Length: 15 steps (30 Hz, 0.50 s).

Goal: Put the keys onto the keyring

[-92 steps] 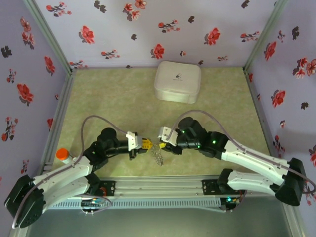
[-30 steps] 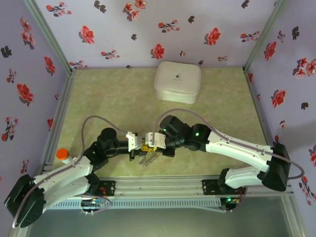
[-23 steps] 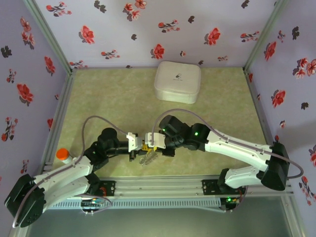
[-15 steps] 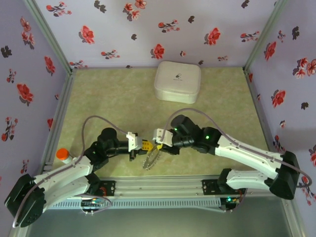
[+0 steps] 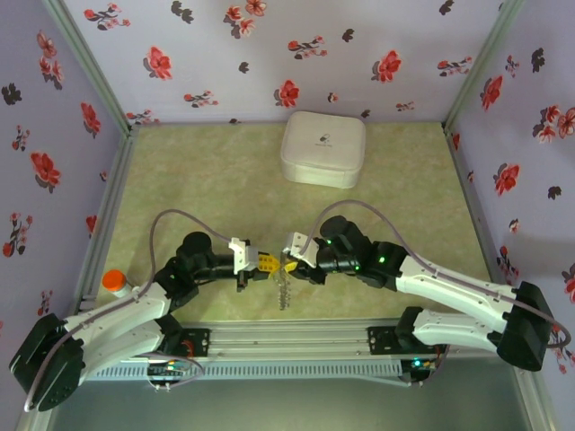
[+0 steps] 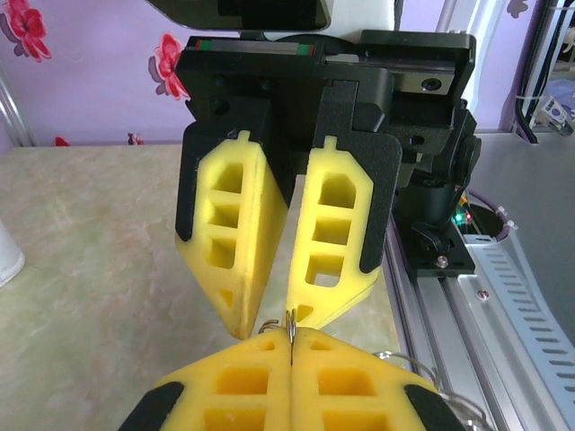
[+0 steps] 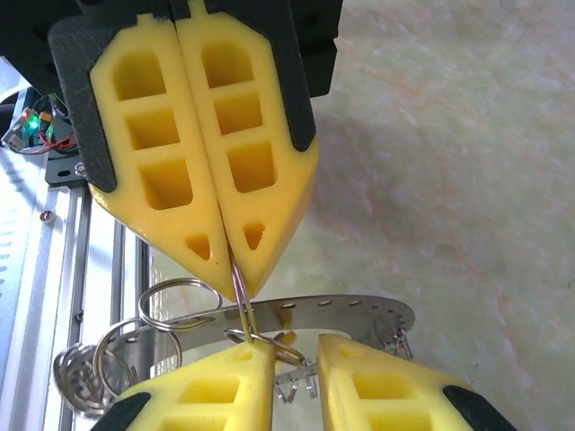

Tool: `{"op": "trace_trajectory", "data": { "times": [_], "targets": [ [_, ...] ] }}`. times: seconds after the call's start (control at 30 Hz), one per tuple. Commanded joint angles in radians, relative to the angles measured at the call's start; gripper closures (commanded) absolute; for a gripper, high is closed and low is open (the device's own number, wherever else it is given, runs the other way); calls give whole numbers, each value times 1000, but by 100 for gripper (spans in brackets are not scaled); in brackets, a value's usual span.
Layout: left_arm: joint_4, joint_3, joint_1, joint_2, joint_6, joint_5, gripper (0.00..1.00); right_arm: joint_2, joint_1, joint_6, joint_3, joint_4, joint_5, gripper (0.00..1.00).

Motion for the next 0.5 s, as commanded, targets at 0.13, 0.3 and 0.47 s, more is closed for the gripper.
{"op": "trace_trajectory", "data": {
  "times": [0.13, 0.3, 0.47],
  "targets": [
    [55, 0, 5, -17, -16, 27, 100, -5, -2, -17, 19, -48, -38, 86],
    [52, 0, 6, -21, -12, 27, 100, -1, -2, -31, 33, -77, -59, 89],
    [50, -2, 6, -26, -10, 26, 100, 11, -2, -35, 48, -106, -64, 93]
  ]
}}
